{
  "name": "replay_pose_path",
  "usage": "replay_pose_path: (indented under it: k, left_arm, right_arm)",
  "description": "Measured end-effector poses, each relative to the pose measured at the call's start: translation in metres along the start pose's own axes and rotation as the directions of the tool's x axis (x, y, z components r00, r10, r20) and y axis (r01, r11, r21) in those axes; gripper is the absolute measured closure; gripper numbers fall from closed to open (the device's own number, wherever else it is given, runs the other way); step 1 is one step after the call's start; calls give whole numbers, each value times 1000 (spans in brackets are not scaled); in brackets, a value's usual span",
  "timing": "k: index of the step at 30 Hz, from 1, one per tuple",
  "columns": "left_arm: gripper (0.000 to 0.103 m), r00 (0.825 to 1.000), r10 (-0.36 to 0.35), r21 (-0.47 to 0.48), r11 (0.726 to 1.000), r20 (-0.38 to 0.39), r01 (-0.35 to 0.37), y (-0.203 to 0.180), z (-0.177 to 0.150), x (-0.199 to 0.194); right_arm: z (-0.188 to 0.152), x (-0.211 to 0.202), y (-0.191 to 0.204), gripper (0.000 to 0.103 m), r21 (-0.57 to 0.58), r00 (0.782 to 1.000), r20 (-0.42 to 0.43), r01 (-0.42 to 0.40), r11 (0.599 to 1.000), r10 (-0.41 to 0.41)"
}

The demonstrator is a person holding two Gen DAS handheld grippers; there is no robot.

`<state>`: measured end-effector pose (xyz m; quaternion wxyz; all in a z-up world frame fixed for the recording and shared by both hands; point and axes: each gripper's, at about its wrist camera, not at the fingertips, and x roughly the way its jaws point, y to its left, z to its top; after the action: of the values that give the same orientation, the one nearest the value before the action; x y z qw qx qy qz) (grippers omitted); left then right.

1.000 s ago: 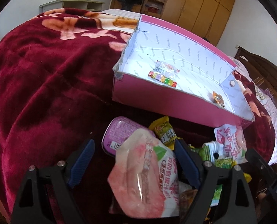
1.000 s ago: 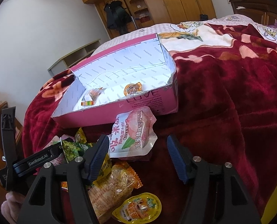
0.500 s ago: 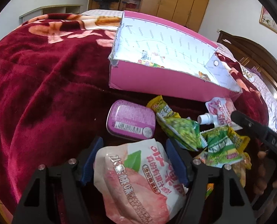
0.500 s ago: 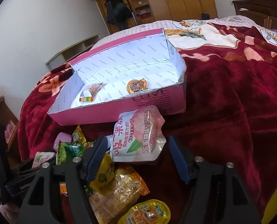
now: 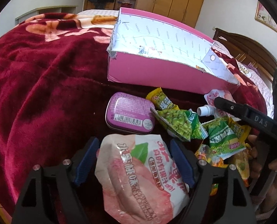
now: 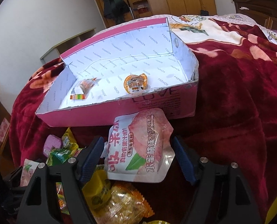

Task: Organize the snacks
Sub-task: 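Grasp the pink drink pouch with the left tool while the right tool grasps another pouch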

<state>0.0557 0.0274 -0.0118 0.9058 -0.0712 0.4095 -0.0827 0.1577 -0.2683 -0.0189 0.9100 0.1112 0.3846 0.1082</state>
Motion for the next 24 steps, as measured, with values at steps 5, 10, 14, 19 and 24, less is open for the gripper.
replay_pose_path:
  k: [5,10,14,19,24]
  left_arm:
    - [19,1000,-4,3,1000,-1,4,1,0,2]
    - [19,1000,-6,7,1000,7,6,0,-1,1]
    - [22,1000,2,13,1000,16,-3,-1,-1,-5]
    - [32,999,-3,38,999,33,1,-4,-3,-13]
    - [40,999,-23,41,999,36,22,-6,-4,-18]
  right_arm:
    - [-1,8,5,26,-25,999,-15,28,999,-28]
    - [-4,7,3,27,-15,1000,-3,28,999,-28]
    - [-7,3,5,39,-19,999,13,33,999,-33]
    - [-10,-4,5,40,-10,999,35,18,1000,-18]
    - [-12,-12,2,41,13,998,62,3,1000,-4]
